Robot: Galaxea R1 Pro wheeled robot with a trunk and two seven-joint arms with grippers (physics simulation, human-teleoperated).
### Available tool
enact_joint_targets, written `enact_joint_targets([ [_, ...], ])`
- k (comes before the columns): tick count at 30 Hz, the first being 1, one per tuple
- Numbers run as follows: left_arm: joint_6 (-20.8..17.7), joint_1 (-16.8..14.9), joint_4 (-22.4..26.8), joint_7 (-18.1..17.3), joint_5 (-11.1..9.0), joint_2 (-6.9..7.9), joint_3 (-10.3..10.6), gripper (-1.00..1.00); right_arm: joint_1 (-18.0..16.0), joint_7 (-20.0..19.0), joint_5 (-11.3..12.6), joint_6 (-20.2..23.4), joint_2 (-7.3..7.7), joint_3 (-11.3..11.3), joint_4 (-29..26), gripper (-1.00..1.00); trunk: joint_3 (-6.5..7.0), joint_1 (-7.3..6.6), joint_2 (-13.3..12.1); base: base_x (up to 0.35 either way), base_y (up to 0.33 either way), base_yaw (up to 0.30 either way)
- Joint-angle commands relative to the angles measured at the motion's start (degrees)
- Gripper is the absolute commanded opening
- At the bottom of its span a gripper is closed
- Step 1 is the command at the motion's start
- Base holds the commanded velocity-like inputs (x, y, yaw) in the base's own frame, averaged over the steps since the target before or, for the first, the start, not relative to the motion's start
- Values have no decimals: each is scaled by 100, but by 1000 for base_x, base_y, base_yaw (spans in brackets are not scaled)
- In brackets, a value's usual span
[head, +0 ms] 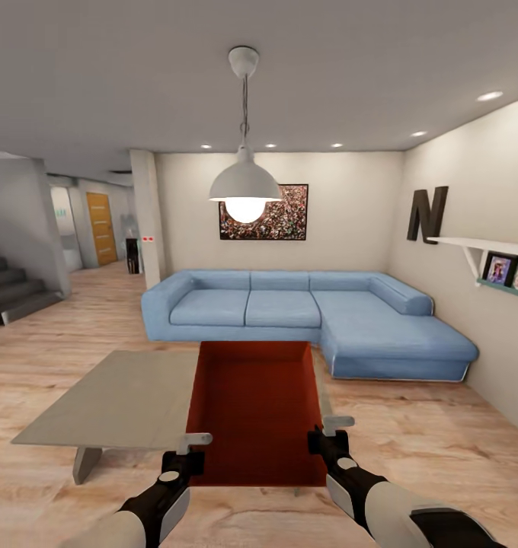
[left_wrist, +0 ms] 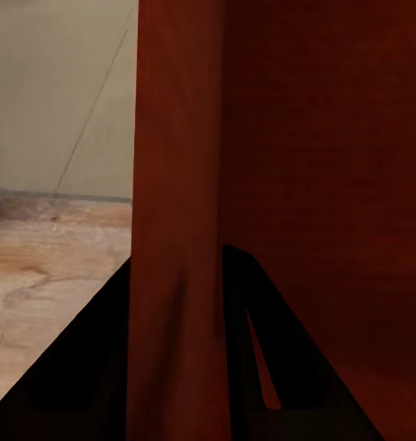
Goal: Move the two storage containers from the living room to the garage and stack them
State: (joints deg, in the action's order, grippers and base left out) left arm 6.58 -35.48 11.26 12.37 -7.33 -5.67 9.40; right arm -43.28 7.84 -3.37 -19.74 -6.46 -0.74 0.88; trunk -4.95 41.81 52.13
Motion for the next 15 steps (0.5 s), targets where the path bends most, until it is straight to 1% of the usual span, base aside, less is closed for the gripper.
enact_joint_targets([
  [1, 37, -11, 16, 143, 39, 4, -149, -100, -5, 56, 117, -30, 48, 145, 26, -100, -9, 1, 7, 0, 0, 300],
  [15, 37, -11, 16, 143, 39, 4, -149, -100, -5, 54, 117, -30, 48, 146, 26, -100, -9, 1, 7, 0, 0, 300],
])
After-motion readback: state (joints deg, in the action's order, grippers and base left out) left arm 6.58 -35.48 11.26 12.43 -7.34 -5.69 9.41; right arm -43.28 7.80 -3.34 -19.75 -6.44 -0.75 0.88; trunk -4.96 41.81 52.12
